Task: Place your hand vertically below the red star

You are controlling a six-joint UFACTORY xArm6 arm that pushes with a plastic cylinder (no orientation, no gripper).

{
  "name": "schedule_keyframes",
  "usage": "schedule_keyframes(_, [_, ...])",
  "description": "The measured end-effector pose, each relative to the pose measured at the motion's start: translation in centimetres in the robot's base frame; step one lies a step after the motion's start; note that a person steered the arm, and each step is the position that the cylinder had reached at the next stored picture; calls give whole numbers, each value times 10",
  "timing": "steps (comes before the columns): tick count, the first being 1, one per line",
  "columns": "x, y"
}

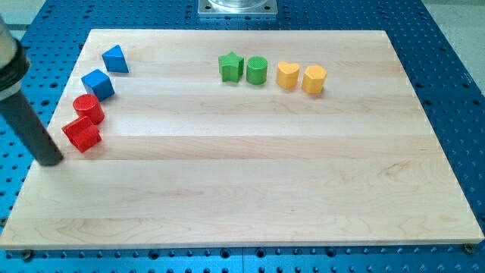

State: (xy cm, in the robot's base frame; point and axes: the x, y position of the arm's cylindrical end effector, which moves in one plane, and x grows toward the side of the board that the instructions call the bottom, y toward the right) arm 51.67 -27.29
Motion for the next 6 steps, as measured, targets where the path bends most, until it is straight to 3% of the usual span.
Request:
schedule_keyframes(2, [84,34])
schedule_keyframes(6, [85,62])
